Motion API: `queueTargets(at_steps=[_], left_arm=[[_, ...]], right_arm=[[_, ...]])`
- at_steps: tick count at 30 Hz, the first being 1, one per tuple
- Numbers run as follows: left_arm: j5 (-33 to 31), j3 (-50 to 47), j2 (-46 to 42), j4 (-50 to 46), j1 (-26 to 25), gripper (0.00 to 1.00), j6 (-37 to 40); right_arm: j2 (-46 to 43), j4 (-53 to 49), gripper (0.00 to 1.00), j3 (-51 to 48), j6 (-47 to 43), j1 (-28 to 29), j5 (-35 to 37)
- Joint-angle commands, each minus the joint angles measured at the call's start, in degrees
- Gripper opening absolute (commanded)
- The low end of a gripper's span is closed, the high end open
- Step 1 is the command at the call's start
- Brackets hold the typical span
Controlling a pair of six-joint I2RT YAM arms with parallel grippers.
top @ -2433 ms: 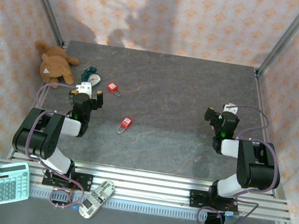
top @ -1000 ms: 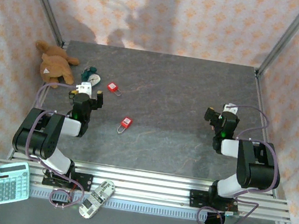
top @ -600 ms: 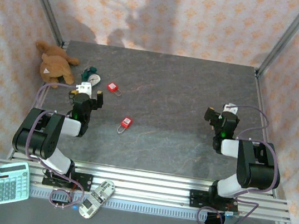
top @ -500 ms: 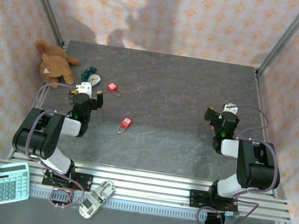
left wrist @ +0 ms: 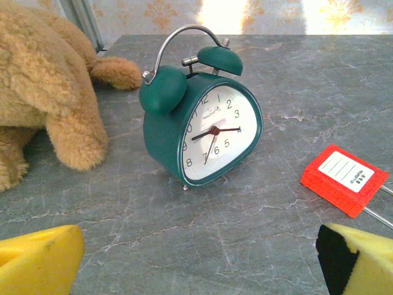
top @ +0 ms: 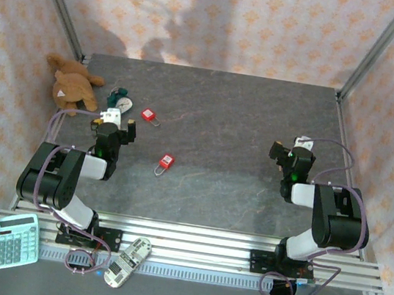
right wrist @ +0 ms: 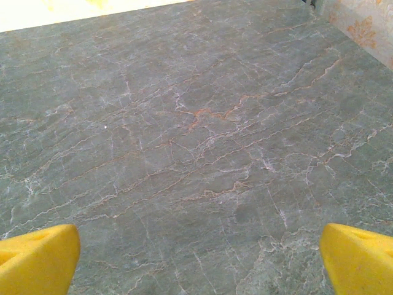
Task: Unlock with the key
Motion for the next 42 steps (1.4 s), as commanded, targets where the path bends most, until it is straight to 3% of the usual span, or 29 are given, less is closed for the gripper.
queueTargets(at_steps=[1,16,19,22,27,29,30,32,36,39,42], left_arm=[[0.31,0.76,-0.40,-0.49,0.31,1.00,-0.40],[-1.61,1.03,-1.55,-0.91,-0.35,1.00,0.01],[-4.73,6.33,-10.24,-17.00,-3.06,1.00,1.91],[-2.88,14.28,-19.04,-35.09,-4.28,1.00,-1.76],[-6.99,28.86,-29.40,-67.00,-3.72,1.00,-28.11],[-6.39,32.83,-32.25,-78.06,-2.60,1.00,-32.23],[-8.88,33.16,-33.77,-81.58,-2.27,1.00,-37.91],[-1.71,30.40,-37.46,-78.88,0.13,1.00,-38.66],[1.47,27.43,-43.87,-79.99,0.66,1.00,-40.00],[6.00,26.98,-45.06,-80.99,0.67,1.00,-37.07],[8.29,28.06,-42.66,-84.63,0.66,0.99,-36.78]], right_arm=[[-0.41,-0.08,0.99,0.60,0.54,-0.15,0.04],[-0.38,-0.29,0.99,0.78,0.54,-0.18,-0.06],[-0.40,-0.36,0.99,0.77,0.54,-0.18,-0.05],[-0.18,-0.29,0.99,0.81,0.72,-0.22,-0.21],[-0.40,-0.03,0.99,0.52,0.58,-0.23,-0.23],[-0.42,-0.05,0.99,0.56,0.66,-0.27,-0.22],[-0.41,-0.10,0.99,0.62,0.58,-0.27,-0.14],[-0.99,-0.71,0.99,1.05,0.56,0.01,1.09],[-10.04,-23.30,0.99,11.89,-0.43,4.00,6.63],[-17.49,-38.85,0.99,21.25,3.68,6.60,5.55],[-22.12,-58.18,0.99,32.18,16.91,7.65,7.31]])
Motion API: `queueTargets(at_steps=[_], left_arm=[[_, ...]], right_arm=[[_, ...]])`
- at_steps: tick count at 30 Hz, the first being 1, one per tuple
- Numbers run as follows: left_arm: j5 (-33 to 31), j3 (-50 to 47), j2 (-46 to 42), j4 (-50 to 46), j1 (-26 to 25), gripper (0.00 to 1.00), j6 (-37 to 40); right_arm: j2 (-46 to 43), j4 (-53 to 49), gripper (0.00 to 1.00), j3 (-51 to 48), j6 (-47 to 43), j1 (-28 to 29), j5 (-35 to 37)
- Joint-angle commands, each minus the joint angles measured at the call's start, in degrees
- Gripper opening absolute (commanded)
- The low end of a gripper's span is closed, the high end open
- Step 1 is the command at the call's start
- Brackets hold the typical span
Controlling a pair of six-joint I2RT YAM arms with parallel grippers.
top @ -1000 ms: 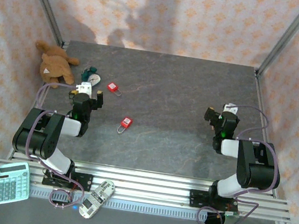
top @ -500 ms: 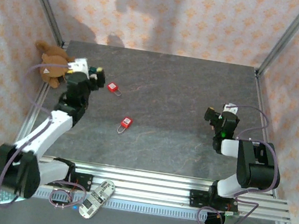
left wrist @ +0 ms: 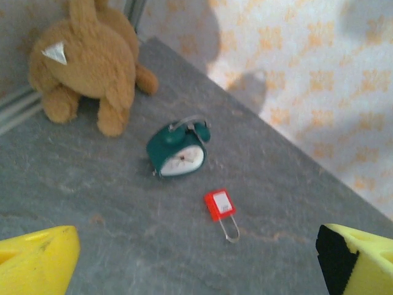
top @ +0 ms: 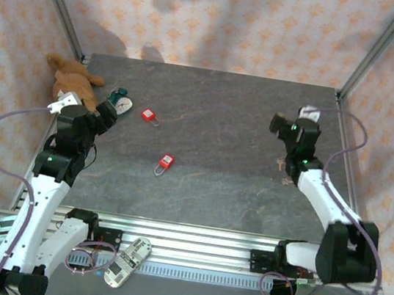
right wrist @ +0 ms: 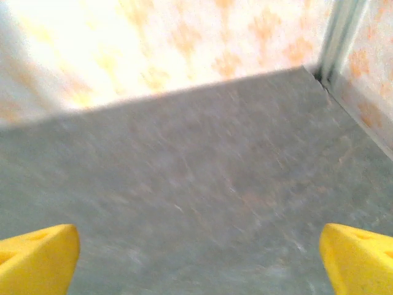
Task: Unlock with the key
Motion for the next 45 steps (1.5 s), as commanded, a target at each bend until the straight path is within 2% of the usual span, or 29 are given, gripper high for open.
queueTargets(at_steps=[1,3,4,5,6,7,9,14,19,25,35,45], left_arm=[[5.79,0.75,2.11,-6.04,0.01,0.99,0.21],[8.29,-0.04,3.58,-5.81,-0.08,0.99,0.95],[9.16,-0.37,4.26,-5.47,-0.38,0.98,1.18],[9.99,-0.63,5.02,-5.39,-0.79,0.98,1.43],[10.58,-0.55,5.76,-5.65,-1.53,0.98,1.62],[10.52,-0.54,6.39,-6.05,-2.46,0.98,1.79],[9.35,-0.37,7.93,-7.66,-5.38,0.98,2.62],[8.79,2.35,13.93,-13.70,-10.38,0.96,4.42],[9.06,2.66,21.02,-13.82,-14.96,0.93,3.70],[6.51,4.11,29.08,-12.31,-23.56,0.93,3.70],[6.58,11.79,42.72,-12.90,-29.39,0.93,6.44],[6.60,16.91,52.79,-12.38,-30.45,0.93,8.57]], right_arm=[[-5.50,-27.66,0.99,10.34,15.58,0.45,4.20],[-5.53,-36.72,0.99,10.90,27.26,0.44,5.49],[-5.60,-37.81,0.99,9.54,28.73,0.13,3.24],[-5.97,-37.92,1.00,8.06,26.92,-0.66,-2.46],[-6.62,-37.76,0.93,6.43,26.16,-0.69,-5.77],[-7.50,-37.74,0.88,4.99,26.44,-0.57,-7.77],[-9.76,-38.35,0.84,2.73,26.09,-0.15,-10.42],[-12.00,-47.76,0.84,4.20,25.00,0.54,-10.03],[-14.07,-54.44,0.84,4.85,25.01,0.53,-8.40],[-16.47,-57.23,0.84,2.80,25.63,0.53,-8.64],[-12.62,-55.16,0.84,0.30,25.77,0.49,-9.37],[-13.95,-55.71,0.84,-0.13,25.27,0.54,-9.14]])
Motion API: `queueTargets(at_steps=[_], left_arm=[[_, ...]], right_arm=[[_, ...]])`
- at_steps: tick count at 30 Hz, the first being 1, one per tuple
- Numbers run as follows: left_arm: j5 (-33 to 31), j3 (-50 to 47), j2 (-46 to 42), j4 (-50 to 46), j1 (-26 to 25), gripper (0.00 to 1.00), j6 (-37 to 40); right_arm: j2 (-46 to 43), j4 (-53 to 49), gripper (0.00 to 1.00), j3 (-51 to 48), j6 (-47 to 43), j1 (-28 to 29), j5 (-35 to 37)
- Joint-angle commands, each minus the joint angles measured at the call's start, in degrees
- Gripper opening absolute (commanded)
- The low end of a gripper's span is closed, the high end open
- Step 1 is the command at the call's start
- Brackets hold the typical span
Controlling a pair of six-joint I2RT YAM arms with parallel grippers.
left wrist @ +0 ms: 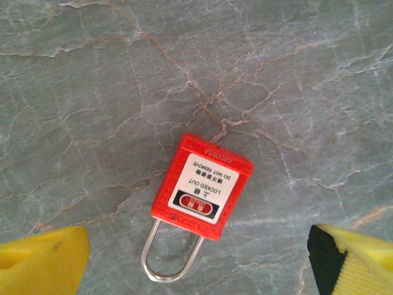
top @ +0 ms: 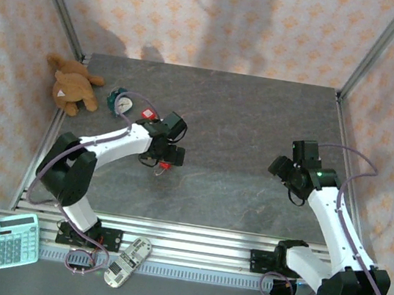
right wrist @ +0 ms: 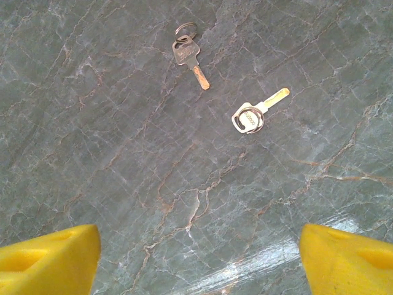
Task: Unlock with the key
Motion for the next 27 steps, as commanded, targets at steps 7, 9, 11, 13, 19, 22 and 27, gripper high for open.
queueTargets(at_steps=[7,9,11,13,19,22,27], left_arm=[[-3.46,5.03,8.90,-1.33,-1.30,0.78,2.61],[-3.68,5.43,9.94,-1.55,-1.38,0.75,2.95],[-3.70,5.90,10.85,-1.60,-1.38,0.73,3.16],[-3.42,6.27,11.62,-1.64,-1.35,0.67,3.15],[-2.89,8.56,12.49,-1.58,-3.80,0.53,3.24],[-1.82,10.77,14.47,-1.58,-6.44,0.51,2.79],[-1.81,15.82,20.40,-2.45,-12.35,0.50,1.70]], right_arm=[[-2.93,-2.32,0.84,-0.87,-0.19,0.30,0.96],[-3.37,-2.60,0.84,-0.92,-0.43,0.25,1.23],[-3.65,-2.93,0.84,-0.96,-0.57,0.29,1.62],[-3.64,-2.92,0.84,-0.92,-0.77,0.29,1.83],[-2.88,-2.15,0.84,-0.81,-0.62,0.25,1.40],[-1.85,-1.09,0.84,-0.74,-0.51,0.29,1.18],[1.59,2.33,0.83,-0.70,-0.02,0.21,0.77]])
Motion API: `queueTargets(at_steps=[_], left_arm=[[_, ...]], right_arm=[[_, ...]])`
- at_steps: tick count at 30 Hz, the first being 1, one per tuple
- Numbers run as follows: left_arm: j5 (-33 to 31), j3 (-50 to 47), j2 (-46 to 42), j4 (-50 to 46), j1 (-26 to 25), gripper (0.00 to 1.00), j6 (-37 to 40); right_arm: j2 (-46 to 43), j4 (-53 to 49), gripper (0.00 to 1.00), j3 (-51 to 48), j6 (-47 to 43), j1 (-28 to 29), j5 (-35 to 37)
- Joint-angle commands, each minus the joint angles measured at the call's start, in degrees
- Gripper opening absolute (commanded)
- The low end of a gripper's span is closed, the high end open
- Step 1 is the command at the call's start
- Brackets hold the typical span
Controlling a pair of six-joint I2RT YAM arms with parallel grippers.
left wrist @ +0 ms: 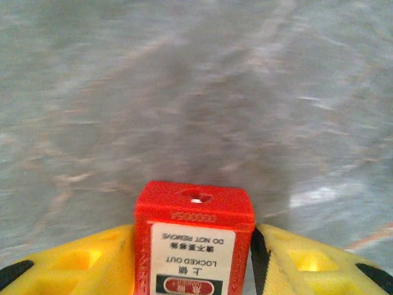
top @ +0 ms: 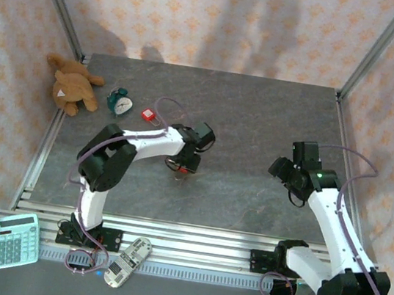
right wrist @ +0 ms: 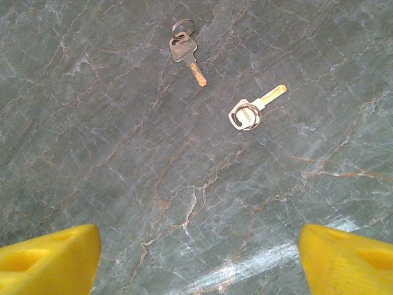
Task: Unlock with the key
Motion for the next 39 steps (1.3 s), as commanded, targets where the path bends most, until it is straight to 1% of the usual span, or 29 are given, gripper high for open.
queueTargets(at_steps=[1,5,6,8,10,12,14,15,16,19,23,25,27,30,31,36,39], left_arm=[[-0.01,3.87,3.89,-2.04,-3.77,0.50,-0.96],[0.22,8.03,6.38,-3.41,-6.87,0.51,-1.53],[0.37,8.45,6.36,-3.60,-7.02,0.53,-1.48],[0.31,9.13,5.41,-4.21,-7.03,0.61,-0.95],[-0.42,9.74,3.58,-5.33,-7.04,0.69,0.22],[-1.63,10.39,1.33,-6.71,-7.02,0.77,1.35],[-2.73,10.83,-1.45,-8.04,-6.97,0.84,2.41],[-3.22,10.77,-2.79,-8.43,-6.93,0.87,2.73],[-4.00,10.47,-4.59,-8.80,-6.94,0.91,2.93],[-5.93,8.42,-9.70,-8.89,-6.84,0.94,2.63],[-9.55,2.05,-17.07,-6.84,-6.44,0.95,0.36],[-11.45,-2.08,-21.03,-5.18,-6.18,0.96,-1.31],[-11.98,-6.41,-25.03,-2.86,-5.80,0.97,-1.50],[-14.56,-11.44,-30.34,-1.67,-5.46,0.99,-0.85],[-15.13,-12.50,-31.90,-1.78,-5.21,0.99,-0.84],[-15.56,-17.62,-37.49,-1.47,-3.72,0.99,-1.81],[-14.94,-19.58,-39.01,-0.36,-3.02,0.99,-2.35]], right_arm=[[2.72,3.27,0.84,-0.10,0.23,0.19,0.63],[8.58,5.06,0.82,3.27,0.95,-0.21,3.22],[9.48,5.25,0.82,4.30,1.43,-0.52,4.11],[14.47,5.50,0.78,7.01,2.37,-1.72,4.65],[18.03,5.84,0.70,9.32,4.36,-3.14,4.52],[21.20,7.22,0.63,10.96,6.06,-4.63,2.42],[24.61,8.80,0.52,12.68,8.40,-5.41,0.26],[25.91,9.20,0.49,13.38,9.57,-5.50,0.14],[27.40,9.48,0.48,14.33,10.74,-5.59,0.09],[31.99,9.39,0.45,17.17,14.15,-5.90,-0.08],[37.53,8.17,0.45,21.32,17.55,-6.11,0.71],[40.01,7.33,0.48,23.09,18.96,-6.18,1.14],[42.20,7.19,0.52,24.15,20.97,-6.61,0.60],[45.20,8.16,0.53,24.84,23.53,-7.74,-3.19],[46.06,7.71,0.52,25.27,24.08,-7.87,-3.33],[46.95,8.29,0.51,24.32,26.42,-8.18,-2.76],[48.22,8.54,0.51,24.31,27.14,-8.48,-2.96]])
